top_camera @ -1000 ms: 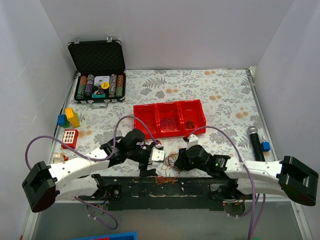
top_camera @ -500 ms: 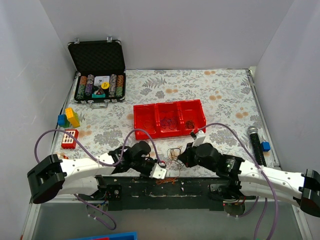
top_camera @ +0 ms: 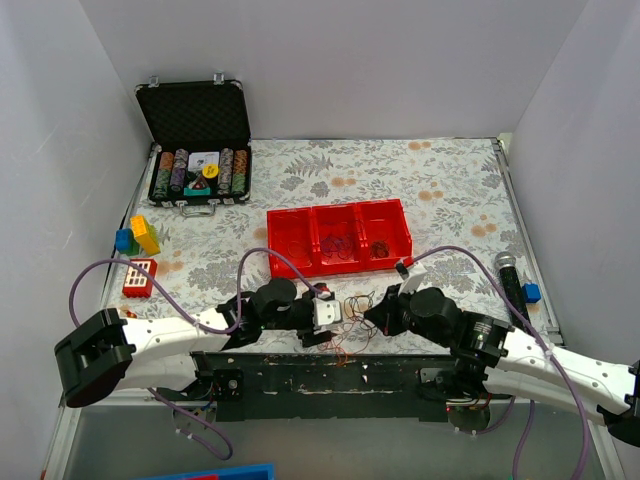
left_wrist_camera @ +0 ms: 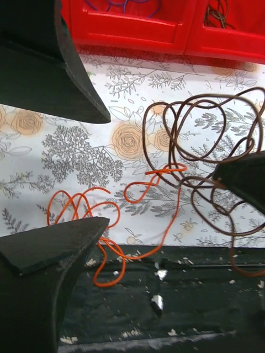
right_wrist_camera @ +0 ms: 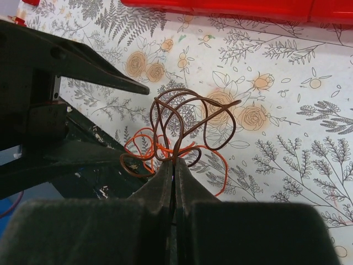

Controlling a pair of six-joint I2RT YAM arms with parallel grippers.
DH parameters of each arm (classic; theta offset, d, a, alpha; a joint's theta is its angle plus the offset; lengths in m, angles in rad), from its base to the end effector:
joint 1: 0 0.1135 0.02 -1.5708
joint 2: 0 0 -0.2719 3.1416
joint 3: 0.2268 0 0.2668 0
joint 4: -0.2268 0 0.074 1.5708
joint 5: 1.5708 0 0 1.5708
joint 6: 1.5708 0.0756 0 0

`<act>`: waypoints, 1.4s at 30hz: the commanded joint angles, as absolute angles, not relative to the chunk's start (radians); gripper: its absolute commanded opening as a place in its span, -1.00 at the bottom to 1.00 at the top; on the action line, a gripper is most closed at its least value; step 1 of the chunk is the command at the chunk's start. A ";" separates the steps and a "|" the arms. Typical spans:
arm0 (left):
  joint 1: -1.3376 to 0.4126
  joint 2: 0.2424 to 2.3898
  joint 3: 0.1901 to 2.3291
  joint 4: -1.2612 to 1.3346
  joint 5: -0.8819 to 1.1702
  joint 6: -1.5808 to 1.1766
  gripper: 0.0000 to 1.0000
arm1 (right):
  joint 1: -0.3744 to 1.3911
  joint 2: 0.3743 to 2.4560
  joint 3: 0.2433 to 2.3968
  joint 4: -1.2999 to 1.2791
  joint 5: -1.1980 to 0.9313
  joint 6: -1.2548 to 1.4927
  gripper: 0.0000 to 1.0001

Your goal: Untangle the cables

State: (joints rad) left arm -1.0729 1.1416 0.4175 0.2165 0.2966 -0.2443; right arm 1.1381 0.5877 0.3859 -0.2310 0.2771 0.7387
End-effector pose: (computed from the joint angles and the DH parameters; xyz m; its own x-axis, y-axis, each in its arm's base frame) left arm 0.1091 -0.2471 0.1623 -0.4580 0.3582 -0.8136 0.8775 0.3287 -0.3492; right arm 0.1000 0.1671 0.2094 -0.6479 0.1419 -0.7484 -0.4502 0.7213 0.5264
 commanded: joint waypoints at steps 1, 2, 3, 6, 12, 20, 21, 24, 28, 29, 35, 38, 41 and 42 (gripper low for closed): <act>-1.069 1.127 0.466 0.233 0.342 -0.402 0.47 | 1.137 0.586 0.443 -0.212 0.259 0.749 -0.97; -1.069 1.134 0.469 0.236 0.356 -0.417 0.52 | 1.135 0.591 0.452 -0.201 0.256 0.747 -0.97; -1.069 1.138 0.469 0.245 0.354 -0.426 0.54 | 1.135 0.594 0.462 -0.192 0.255 0.747 -0.97; -1.068 1.158 0.469 0.268 0.327 -0.445 0.54 | 1.135 0.600 0.486 -0.172 0.241 0.746 -0.97; -1.068 1.184 0.468 0.346 0.312 -0.505 0.45 | 1.135 0.594 0.517 -0.143 0.221 0.753 -0.97; -1.065 1.204 0.451 0.483 0.207 -0.480 -0.64 | 1.135 0.572 0.499 -0.124 0.193 0.772 -0.97; -1.065 1.203 0.446 0.479 0.204 -0.463 -0.77 | 1.135 0.565 0.499 -0.133 0.201 0.773 -0.97; -1.065 1.184 0.417 0.469 0.183 -0.407 -1.00 | 1.137 0.543 0.515 -0.188 0.235 0.766 -0.97; -1.060 1.149 0.371 0.433 0.161 -0.310 -1.00 | 1.135 0.508 0.584 -0.337 0.327 0.730 -0.74; -1.058 1.140 0.358 0.417 0.150 -0.287 -1.00 | 1.137 0.494 0.606 -0.371 0.360 0.726 -0.72; -1.042 1.088 0.298 0.373 0.127 -0.150 -1.00 | 1.135 0.433 0.706 -0.544 0.541 0.701 -0.74; -1.031 1.077 0.296 0.348 0.144 -0.124 -1.00 | 1.135 0.420 0.736 -0.583 0.586 0.693 -0.74; -1.029 1.065 0.296 0.304 0.175 -0.065 -1.00 | 1.135 0.428 0.787 -0.643 0.646 0.681 -0.77; -1.029 1.060 0.292 0.302 0.173 -0.058 -1.00 | 1.135 0.428 0.802 -0.649 0.663 0.669 -0.77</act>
